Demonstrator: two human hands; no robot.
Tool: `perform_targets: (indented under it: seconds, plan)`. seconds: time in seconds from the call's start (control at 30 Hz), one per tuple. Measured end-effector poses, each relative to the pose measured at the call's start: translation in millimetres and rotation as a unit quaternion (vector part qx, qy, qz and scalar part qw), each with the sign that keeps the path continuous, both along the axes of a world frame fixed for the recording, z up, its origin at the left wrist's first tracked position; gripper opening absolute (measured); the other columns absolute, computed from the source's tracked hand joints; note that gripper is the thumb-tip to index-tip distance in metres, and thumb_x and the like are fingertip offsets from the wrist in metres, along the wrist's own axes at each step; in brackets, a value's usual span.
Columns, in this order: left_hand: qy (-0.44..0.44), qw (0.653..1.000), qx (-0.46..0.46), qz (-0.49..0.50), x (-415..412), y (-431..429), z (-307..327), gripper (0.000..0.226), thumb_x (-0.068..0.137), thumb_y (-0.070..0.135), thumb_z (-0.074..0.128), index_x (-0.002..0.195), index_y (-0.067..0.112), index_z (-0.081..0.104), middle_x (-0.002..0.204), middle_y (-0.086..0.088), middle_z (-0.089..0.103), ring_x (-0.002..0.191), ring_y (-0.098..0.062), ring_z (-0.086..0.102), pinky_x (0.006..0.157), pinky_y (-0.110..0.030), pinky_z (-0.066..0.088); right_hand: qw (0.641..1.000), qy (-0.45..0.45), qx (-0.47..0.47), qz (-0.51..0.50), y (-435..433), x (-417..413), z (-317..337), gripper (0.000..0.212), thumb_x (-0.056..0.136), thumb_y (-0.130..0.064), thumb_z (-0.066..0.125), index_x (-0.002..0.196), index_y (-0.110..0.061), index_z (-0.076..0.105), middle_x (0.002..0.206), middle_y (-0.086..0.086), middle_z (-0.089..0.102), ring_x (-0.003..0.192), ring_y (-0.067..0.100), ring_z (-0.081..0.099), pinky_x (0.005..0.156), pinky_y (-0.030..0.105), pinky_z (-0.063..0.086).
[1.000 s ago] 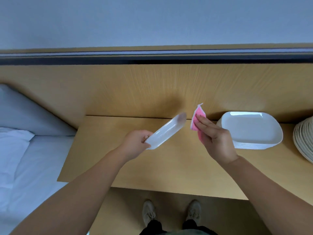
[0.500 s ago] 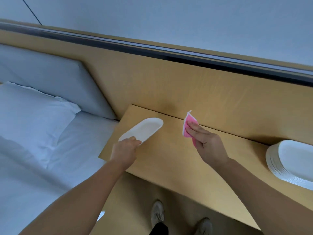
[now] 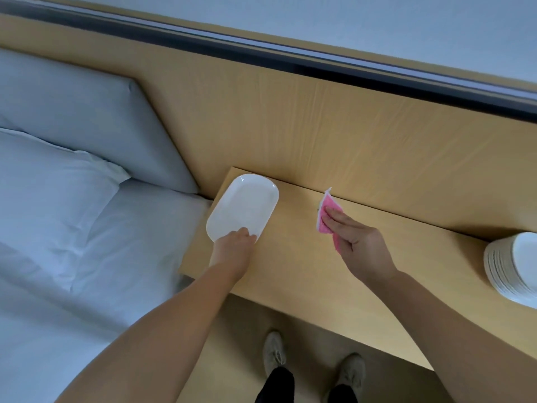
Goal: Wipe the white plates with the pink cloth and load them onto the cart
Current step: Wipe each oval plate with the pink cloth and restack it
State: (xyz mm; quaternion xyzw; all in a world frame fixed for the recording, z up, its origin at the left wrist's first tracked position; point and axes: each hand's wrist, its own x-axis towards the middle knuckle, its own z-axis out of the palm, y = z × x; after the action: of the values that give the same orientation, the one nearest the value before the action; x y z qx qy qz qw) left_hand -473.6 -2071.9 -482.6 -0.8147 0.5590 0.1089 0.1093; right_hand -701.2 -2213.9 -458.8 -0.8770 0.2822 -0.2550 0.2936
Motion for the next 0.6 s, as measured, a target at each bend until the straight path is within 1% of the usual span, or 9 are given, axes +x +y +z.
perform_targets:
  seconds: [0.07,0.13,0.2,0.23,0.3,0.37,0.4,0.5,0.6]
  plan:
    - [-0.005,1.000,0.000,-0.011,-1,-2,-2,0.033,0.097,0.008,0.040,0.127,0.019,0.050,0.115,-0.004,0.052,0.098,-0.020,0.057,0.070,-0.029,0.046,1.000,-0.003,0.004,-0.007,0,-2,1,0.050,0.083,0.017,0.058,0.125,-0.010,0.064,0.137,-0.004,0.051,0.129,0.001,0.043,0.106,0.039,0.044]
    - [-0.006,1.000,-0.007,-0.014,-2,-5,-1,0.031,0.100,0.018,0.035,0.126,0.019,0.052,0.116,-0.002,0.054,0.099,-0.019,0.055,0.078,-0.030,0.046,1.000,-0.006,0.010,-0.013,1,-6,2,0.050,0.084,0.016,0.057,0.125,-0.010,0.064,0.138,-0.004,0.051,0.129,0.001,0.043,0.103,0.044,0.047]
    - [0.012,0.999,-0.028,-0.013,-5,-10,2,0.032,0.100,0.028,0.033,0.124,0.018,0.052,0.115,-0.001,0.055,0.099,-0.019,0.053,0.082,-0.032,0.046,0.999,-0.015,0.020,-0.021,-1,-12,6,0.051,0.084,0.017,0.056,0.126,-0.011,0.065,0.140,-0.004,0.051,0.130,0.001,0.045,0.101,0.045,0.049]
    - [0.023,0.999,-0.039,-0.018,-9,-15,5,0.032,0.099,0.031,0.034,0.123,0.017,0.052,0.115,-0.001,0.055,0.097,-0.019,0.052,0.081,-0.032,0.045,0.999,-0.020,0.022,-0.027,-2,-16,9,0.052,0.085,0.017,0.055,0.126,-0.012,0.065,0.141,-0.004,0.051,0.128,0.001,0.047,0.101,0.043,0.049]
    - [0.043,0.997,-0.062,-0.032,-19,-28,13,0.031,0.099,0.034,0.036,0.121,0.018,0.051,0.114,0.000,0.054,0.096,-0.019,0.051,0.078,-0.031,0.044,0.999,-0.022,0.018,-0.040,-3,-25,17,0.054,0.085,0.018,0.053,0.127,-0.014,0.064,0.142,-0.006,0.051,0.119,0.001,0.054,0.099,0.032,0.049]
    - [0.076,0.991,-0.089,-0.057,-45,-57,25,0.032,0.099,0.034,0.038,0.122,0.017,0.052,0.117,0.000,0.053,0.102,-0.020,0.053,0.077,-0.033,0.045,0.997,-0.032,0.002,-0.073,-8,-51,29,0.054,0.085,0.018,0.052,0.128,-0.013,0.064,0.142,-0.006,0.052,0.112,0.001,0.055,0.097,0.024,0.046]
    - [0.095,0.989,-0.099,-0.055,-54,-66,30,0.031,0.099,0.033,0.039,0.121,0.017,0.053,0.117,0.001,0.053,0.104,-0.021,0.054,0.077,-0.034,0.046,0.996,-0.039,0.002,-0.080,-11,-58,31,0.053,0.086,0.018,0.052,0.127,-0.012,0.064,0.142,-0.004,0.052,0.116,0.003,0.055,0.098,0.026,0.046]
    - [0.148,0.976,-0.129,-0.096,-116,-114,46,0.028,0.098,0.032,0.043,0.116,0.016,0.057,0.115,-0.001,0.057,0.104,-0.024,0.058,0.078,-0.036,0.049,0.988,-0.065,-0.021,-0.136,-25,-115,46,0.049,0.086,0.018,0.054,0.126,-0.007,0.064,0.141,0.001,0.053,0.127,0.014,0.053,0.100,0.040,0.049]
    - [0.204,0.958,-0.147,-0.139,-186,-152,55,0.025,0.096,0.032,0.047,0.109,0.014,0.060,0.109,-0.003,0.063,0.097,-0.027,0.061,0.077,-0.037,0.050,0.974,-0.080,-0.042,-0.206,-36,-182,56,0.046,0.086,0.017,0.055,0.125,-0.006,0.063,0.138,0.003,0.055,0.122,0.014,0.057,0.098,0.040,0.050]
